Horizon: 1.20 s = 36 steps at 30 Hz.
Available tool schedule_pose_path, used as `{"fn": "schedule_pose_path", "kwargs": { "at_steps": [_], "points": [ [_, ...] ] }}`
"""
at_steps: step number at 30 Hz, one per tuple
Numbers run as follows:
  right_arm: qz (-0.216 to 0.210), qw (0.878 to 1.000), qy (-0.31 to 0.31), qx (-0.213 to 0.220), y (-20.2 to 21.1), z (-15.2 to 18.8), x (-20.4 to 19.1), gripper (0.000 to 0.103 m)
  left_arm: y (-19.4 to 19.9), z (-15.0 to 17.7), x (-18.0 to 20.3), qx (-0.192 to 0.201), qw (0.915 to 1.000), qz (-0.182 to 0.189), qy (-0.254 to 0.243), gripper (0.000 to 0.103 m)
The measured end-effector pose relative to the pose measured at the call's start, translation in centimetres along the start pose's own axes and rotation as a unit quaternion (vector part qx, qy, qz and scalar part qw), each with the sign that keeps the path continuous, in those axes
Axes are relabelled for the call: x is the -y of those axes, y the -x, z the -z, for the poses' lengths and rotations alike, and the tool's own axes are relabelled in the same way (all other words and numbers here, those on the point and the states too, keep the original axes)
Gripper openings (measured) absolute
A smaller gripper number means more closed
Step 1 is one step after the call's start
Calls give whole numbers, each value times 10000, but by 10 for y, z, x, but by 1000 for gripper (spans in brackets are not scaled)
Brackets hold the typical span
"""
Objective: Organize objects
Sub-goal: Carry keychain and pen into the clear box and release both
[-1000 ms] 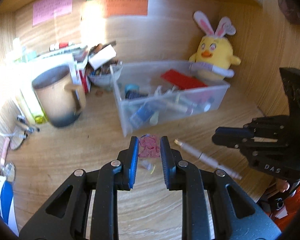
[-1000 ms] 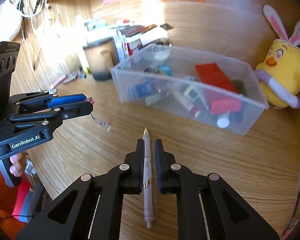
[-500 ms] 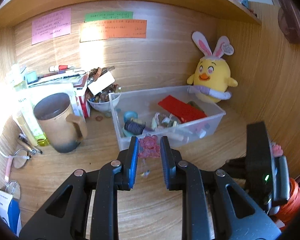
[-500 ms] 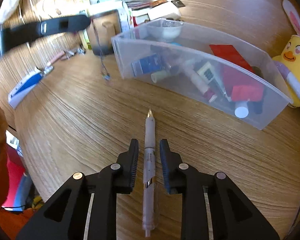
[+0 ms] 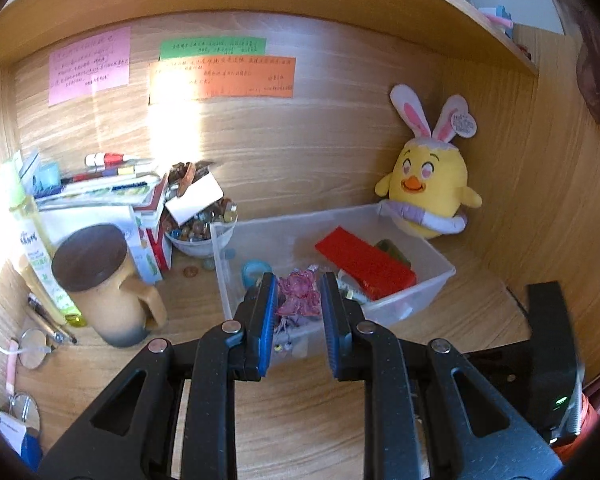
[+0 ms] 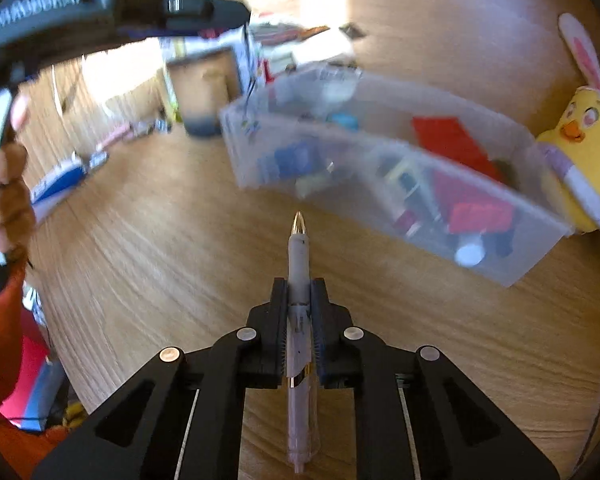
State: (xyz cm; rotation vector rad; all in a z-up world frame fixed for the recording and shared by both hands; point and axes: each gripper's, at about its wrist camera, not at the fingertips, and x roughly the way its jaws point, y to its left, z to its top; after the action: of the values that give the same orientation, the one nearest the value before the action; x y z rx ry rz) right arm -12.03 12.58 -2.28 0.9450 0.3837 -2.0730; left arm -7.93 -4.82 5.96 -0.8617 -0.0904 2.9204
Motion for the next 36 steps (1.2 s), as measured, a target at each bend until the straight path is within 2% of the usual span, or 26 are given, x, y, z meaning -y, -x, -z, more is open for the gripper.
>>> {"fn": "schedule_pose_path", "kwargs": {
  "at_steps": [8,15,22,27,30,36],
  "points": [
    [92,9961,-292,822,41,-30,20,10,-10,-22,-4,94,9998,99,141,21],
    [164,9899,-617,1264,63,-56,44,10,-22,-33,-11,60,9995,147,275,21],
    [671,9847,-463,1543,77,-88,58,10,-45,-29,-18,-163,9992,105,362,21],
    [1037,9827,-311,1500,65,-103,59,10,-68,-21,-21,-424,9984,39,379,21],
    [1213,9840,-171,1292,46,-107,59,10,-82,-13,-23,-613,9974,15,371,21],
    [1298,9868,-16,967,12,-111,60,10,-98,-2,-27,-826,9958,36,386,21]
  ]
}}
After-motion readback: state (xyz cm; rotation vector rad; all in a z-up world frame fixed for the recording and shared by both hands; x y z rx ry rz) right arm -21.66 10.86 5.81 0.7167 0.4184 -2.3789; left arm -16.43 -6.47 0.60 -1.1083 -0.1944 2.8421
